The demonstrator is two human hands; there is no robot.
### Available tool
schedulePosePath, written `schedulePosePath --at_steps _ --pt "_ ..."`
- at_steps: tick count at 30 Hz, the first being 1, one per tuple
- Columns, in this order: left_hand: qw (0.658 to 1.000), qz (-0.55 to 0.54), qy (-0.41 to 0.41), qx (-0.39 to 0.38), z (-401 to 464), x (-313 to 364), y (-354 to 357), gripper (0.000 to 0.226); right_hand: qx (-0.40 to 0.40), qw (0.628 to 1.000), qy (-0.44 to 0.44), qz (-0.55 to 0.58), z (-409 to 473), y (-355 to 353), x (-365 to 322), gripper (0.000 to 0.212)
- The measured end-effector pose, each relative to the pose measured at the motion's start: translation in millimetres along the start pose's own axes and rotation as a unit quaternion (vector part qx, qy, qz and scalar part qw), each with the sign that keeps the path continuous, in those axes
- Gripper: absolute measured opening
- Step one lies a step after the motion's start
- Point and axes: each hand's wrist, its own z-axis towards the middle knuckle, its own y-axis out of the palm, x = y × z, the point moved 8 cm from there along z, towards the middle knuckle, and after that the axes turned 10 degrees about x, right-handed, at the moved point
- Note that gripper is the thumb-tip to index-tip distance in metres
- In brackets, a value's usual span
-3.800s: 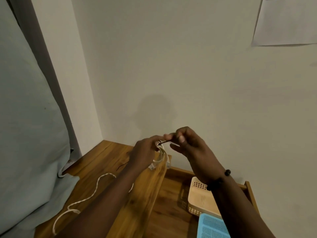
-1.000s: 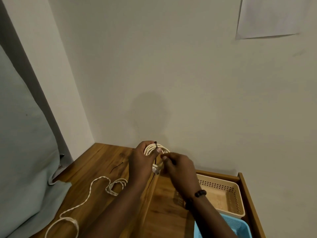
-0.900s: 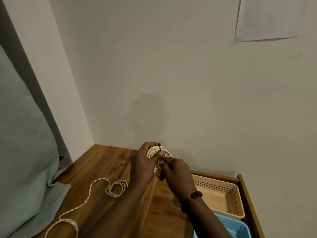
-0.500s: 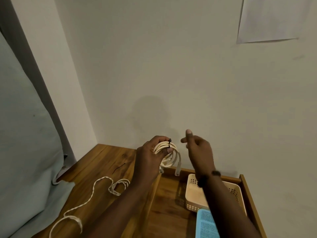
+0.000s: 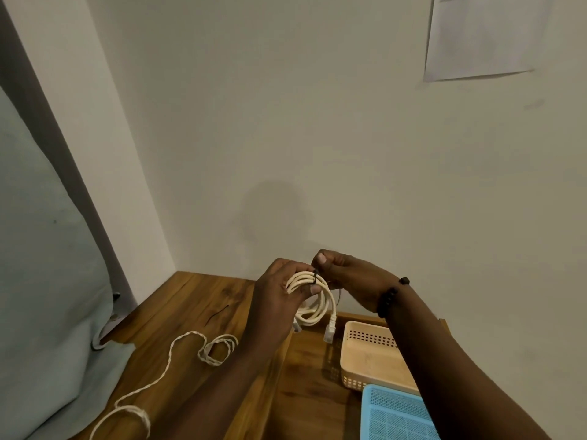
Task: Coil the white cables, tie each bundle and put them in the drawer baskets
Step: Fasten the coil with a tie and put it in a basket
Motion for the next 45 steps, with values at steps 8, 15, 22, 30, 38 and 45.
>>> schedulePosePath --at_steps 8,15,22,30,38,45 --pt "0.994 0.061 -0.073 -0.048 -6.3 -23.1 16.9 0.022 0.163 0.945 -0.077 -0.272 -13.5 -15.2 -41.1 0.031" --pt "0.924 0.060 -0.366 -0.094 5.7 -76.3 25.3 0.031 0.256 0.909 -0.128 -0.303 -57.1 38.5 -3.2 0.020" --pt "0.955 0.011 -0.264 -0.135 -8.5 -50.9 24.9 0.013 0.223 0.851 -0.130 -0.457 -54.6 46.3 2.1 0.026" --pt "0.969 -0.148 -0.154 -0.128 7.2 -24.7 11.4 0.015 0.228 0.928 0.104 0.275 -37.8 -24.9 66.3 0.022" --pt "0.959 -0.212 -0.149 -0.117 7.7 -10.2 13.6 0.022 0.038 0.929 0.094 0.356 -35.6 28.8 67.1 0.023" --pt "0.953 -0.221 -0.128 -0.162 4.8 -1.0 21.5 0.022 -0.052 0.960 0.063 0.270 -24.6 30.8 59.4 0.011"
